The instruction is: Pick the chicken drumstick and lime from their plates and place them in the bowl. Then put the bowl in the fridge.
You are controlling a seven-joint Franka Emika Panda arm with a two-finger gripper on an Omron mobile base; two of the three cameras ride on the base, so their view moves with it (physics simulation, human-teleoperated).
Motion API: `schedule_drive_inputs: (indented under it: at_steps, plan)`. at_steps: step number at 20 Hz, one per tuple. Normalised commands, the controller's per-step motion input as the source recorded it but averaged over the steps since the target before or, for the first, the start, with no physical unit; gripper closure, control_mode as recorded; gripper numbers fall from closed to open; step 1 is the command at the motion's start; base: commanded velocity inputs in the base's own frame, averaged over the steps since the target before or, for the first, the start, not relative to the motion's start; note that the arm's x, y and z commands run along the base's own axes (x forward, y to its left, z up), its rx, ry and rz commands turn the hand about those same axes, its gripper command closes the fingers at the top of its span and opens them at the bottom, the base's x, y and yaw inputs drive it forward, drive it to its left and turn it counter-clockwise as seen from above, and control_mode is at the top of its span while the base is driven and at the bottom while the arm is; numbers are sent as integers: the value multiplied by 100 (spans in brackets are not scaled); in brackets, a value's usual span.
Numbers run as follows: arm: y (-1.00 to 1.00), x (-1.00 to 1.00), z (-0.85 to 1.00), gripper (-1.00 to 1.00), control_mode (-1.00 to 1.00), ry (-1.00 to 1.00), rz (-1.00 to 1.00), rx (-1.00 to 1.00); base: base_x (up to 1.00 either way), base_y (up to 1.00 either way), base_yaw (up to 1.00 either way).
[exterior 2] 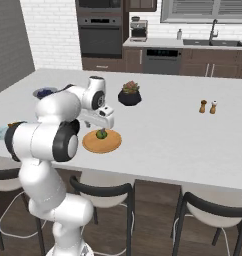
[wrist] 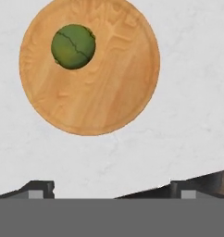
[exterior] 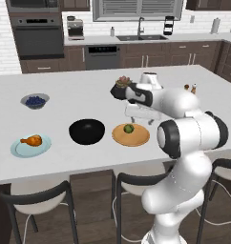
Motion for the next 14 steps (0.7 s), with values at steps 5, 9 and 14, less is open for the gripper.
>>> schedule_drive_inputs:
  at_steps: [5,9,14]
  plan:
    - [11,42,-18,-100,-100,1,-3,-1,0,0,0]
    - [18,38,-18,-100,-100,0,-4,-1,0,0,0]
    - [6,32,-27,-100,-100,2,-3,0,0,0,0]
